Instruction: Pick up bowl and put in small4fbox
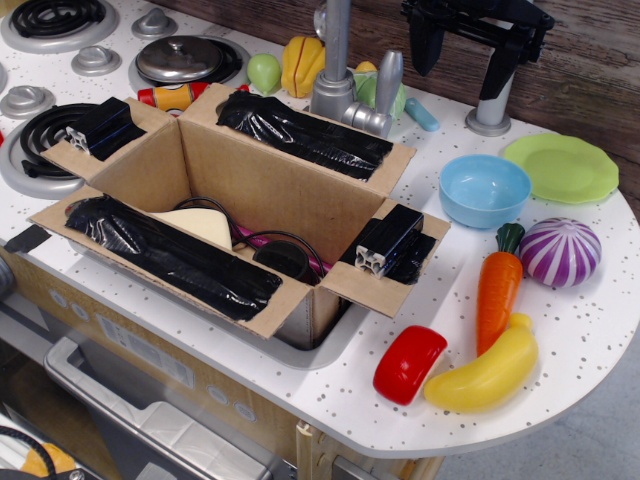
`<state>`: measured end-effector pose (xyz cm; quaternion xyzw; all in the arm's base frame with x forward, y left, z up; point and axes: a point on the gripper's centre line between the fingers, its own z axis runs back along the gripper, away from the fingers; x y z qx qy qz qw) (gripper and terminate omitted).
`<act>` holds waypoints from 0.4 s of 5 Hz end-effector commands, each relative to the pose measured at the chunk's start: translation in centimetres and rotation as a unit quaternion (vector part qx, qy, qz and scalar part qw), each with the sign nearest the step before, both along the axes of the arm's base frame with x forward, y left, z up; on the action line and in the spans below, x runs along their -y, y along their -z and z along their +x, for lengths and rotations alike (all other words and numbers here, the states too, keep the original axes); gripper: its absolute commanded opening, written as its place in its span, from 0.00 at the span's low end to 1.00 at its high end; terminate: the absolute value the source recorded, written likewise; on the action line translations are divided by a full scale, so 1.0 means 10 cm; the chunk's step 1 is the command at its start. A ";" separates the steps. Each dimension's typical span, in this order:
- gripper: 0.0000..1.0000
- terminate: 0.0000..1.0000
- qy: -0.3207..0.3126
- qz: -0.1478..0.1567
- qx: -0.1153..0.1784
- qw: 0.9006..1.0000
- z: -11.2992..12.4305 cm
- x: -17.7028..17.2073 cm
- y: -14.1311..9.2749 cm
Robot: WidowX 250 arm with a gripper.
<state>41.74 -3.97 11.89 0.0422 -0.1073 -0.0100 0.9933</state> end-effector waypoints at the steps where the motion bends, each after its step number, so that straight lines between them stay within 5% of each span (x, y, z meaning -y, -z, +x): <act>1: 1.00 0.00 0.000 0.000 0.000 1.000 0.00 0.00 0.00; 2: 1.00 0.00 -0.007 -0.016 0.011 1.000 0.06 0.05 0.20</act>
